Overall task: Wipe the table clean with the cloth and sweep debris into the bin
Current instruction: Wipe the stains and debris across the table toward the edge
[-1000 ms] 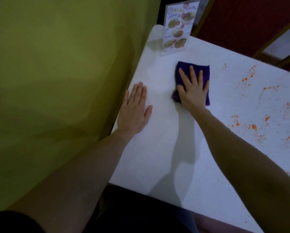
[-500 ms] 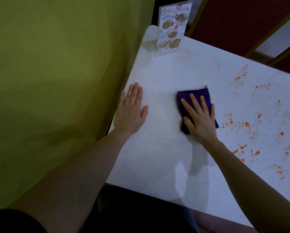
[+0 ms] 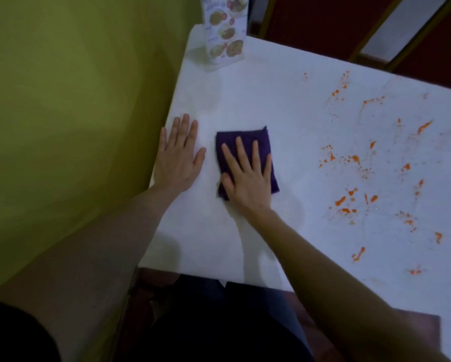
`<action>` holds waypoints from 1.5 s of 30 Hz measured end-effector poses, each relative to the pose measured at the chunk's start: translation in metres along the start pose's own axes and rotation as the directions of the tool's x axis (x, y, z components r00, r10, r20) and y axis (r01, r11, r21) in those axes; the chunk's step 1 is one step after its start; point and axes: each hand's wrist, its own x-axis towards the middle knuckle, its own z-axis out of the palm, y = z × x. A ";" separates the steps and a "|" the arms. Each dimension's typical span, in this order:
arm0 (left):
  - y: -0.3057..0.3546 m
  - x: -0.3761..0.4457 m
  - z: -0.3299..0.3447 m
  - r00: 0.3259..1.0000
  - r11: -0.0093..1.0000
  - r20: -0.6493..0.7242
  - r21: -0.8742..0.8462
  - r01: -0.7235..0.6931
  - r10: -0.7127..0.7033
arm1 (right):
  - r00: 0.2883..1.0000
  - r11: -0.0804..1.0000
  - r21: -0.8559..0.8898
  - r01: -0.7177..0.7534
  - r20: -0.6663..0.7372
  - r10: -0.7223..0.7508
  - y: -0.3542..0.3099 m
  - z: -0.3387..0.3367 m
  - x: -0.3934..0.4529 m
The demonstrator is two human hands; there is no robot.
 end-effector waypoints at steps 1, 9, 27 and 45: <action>0.000 -0.001 0.000 1.000 1.000 0.009 0.000 -0.013 0.013 | 1.000 1.000 0.011 0.000 0.003 0.000 0.000 0.003 -0.020; 0.035 -0.039 0.003 0.981 0.981 0.022 -0.037 -0.191 0.191 | 0.991 0.992 0.021 -0.127 -0.044 0.128 0.036 0.018 -0.150; 0.156 -0.107 0.039 0.974 0.975 0.050 -0.002 -0.223 0.223 | 0.858 0.863 0.076 -0.499 -0.095 0.505 0.180 -0.009 -0.149; 0.159 -0.107 0.040 0.978 0.979 0.040 0.017 -0.203 0.203 | 0.938 0.942 0.028 -0.333 -0.096 0.334 0.253 -0.013 -0.198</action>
